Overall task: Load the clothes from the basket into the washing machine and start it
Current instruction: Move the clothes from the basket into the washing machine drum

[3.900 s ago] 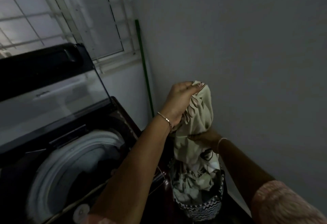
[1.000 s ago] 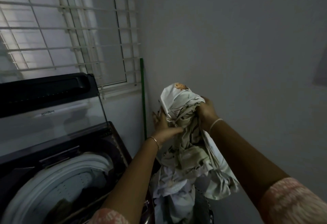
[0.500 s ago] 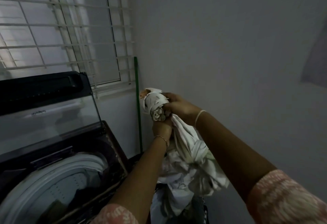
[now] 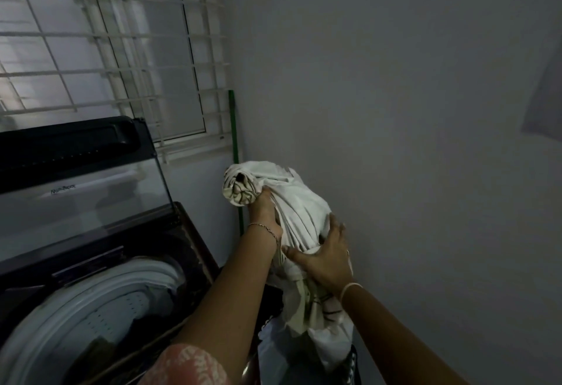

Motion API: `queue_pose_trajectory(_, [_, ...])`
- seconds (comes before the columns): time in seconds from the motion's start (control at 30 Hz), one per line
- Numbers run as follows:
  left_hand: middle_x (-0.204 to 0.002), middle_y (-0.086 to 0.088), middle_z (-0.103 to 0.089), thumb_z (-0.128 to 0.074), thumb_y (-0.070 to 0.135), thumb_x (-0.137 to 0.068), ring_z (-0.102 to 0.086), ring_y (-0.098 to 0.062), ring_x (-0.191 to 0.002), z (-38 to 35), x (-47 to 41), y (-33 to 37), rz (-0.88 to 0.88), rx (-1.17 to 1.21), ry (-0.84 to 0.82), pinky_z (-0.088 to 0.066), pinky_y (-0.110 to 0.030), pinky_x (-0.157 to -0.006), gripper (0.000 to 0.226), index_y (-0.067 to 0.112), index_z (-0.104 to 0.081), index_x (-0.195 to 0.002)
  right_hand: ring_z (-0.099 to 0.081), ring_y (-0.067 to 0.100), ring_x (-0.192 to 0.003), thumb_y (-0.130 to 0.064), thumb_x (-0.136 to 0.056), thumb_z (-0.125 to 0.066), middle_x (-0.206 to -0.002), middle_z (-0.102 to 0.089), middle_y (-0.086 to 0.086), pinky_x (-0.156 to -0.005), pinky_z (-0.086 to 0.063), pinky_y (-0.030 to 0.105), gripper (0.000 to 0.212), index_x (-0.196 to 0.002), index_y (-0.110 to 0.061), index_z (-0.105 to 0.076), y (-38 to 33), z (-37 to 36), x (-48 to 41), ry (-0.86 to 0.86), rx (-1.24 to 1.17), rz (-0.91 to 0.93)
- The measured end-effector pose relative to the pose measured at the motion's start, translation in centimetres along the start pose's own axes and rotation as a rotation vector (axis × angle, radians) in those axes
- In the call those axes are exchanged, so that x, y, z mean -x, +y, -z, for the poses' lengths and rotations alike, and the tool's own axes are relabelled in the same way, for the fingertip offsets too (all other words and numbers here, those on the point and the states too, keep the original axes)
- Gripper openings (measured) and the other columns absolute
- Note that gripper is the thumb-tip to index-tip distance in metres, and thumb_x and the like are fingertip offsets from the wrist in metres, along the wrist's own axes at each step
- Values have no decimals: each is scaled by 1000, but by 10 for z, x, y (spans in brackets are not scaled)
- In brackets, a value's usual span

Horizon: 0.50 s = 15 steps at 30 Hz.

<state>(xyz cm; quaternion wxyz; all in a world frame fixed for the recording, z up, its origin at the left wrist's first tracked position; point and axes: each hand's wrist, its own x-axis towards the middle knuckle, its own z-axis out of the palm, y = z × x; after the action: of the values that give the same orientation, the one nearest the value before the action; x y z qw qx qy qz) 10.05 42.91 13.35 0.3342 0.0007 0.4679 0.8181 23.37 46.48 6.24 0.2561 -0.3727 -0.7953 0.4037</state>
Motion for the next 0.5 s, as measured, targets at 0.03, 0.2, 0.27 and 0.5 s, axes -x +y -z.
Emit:
queue_pose_trajectory(0.03, [-125, -14, -61, -48, 42, -93, -59, -32, -111, -1, 1, -1, 12, 11, -4, -49, -46, -94, 45, 15, -56, -129, -18, 23, -145, -81, -35, -74, -159, -8, 4, -117, -26, 46, 147, -151, -27, -1, -1, 0, 0, -30, -106, -65])
queue_pose_trajectory(0.2, [-120, -14, -60, -48, 42, -95, -55, -32, -113, 6, -3, -7, 116, -7, -51, -46, -45, -87, 46, 8, -55, -124, -40, 20, -128, -17, -55, -92, -143, -30, 0, -97, -46, 33, 134, -151, -21, 2, -6, 10, -6, -220, -534, -237])
queue_pose_trajectory(0.27, [-121, -16, -62, -53, 39, -93, -58, -32, -108, 10, -4, -6, 155, -20, -68, -48, -45, -83, 44, 7, -58, -122, -51, 19, -118, -8, -57, -90, -137, -42, -1, -82, -54, 28, 118, -148, -20, -16, -8, 13, -9, -234, -561, -210])
queue_pose_trajectory(0.5, [-118, -16, -64, -53, 53, -89, -59, -30, -104, 23, -3, 13, 201, -211, -89, -44, -42, -92, 54, 8, -61, -117, -67, 20, -96, -2, -60, -82, -112, -68, 8, -75, -57, 31, 66, -121, -12, -59, -23, 29, -29, -195, -461, -99])
